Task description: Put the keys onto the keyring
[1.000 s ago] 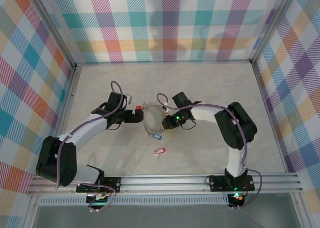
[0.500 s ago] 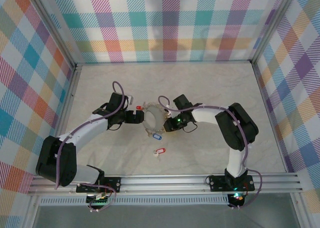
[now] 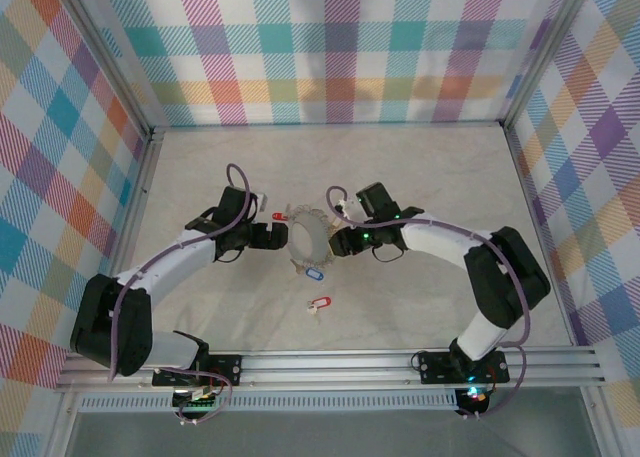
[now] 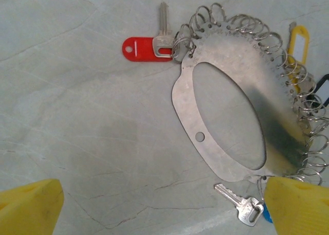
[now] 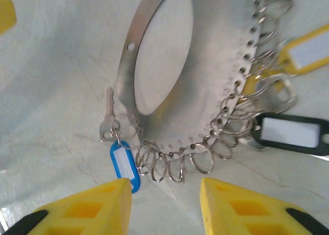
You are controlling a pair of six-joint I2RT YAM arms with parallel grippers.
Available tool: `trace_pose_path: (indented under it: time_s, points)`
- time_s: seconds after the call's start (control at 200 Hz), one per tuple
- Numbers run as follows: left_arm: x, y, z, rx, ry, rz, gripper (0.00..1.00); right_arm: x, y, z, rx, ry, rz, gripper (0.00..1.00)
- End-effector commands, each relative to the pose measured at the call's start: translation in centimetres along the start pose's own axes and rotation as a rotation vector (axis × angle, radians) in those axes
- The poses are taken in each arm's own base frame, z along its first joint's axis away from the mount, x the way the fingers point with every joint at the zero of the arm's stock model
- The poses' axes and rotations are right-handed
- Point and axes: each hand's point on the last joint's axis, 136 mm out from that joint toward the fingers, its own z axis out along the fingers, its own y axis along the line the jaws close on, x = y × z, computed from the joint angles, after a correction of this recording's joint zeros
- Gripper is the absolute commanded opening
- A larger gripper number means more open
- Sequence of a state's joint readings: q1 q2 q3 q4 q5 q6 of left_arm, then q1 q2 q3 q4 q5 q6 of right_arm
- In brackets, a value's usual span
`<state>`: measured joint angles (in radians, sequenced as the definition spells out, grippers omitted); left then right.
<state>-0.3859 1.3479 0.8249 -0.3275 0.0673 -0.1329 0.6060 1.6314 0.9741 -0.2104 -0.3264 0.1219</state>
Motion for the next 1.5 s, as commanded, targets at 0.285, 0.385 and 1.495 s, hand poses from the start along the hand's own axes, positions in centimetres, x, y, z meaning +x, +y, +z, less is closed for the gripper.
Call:
trace_pose_path:
  time_s: [0.285,0.385,1.495]
  points:
    - [-3.4,-2.5,1.0,-0.026,-0.044,-0.030,1.00,-5.5,-7.8,-1.8,0.247,-0.130,0.103,0.59]
    - [-3.0,-2.5,2.7,-0.064,0.021,-0.049,1.00,-6.4,-9.0,-3.1,0.326,-0.164,0.100,0.76]
    - [7.6,-1.6,6.1,-0.277,0.633,0.604,0.63,-6.9,-10.8,-12.3,0.508,-0.318,0.062,1.00]
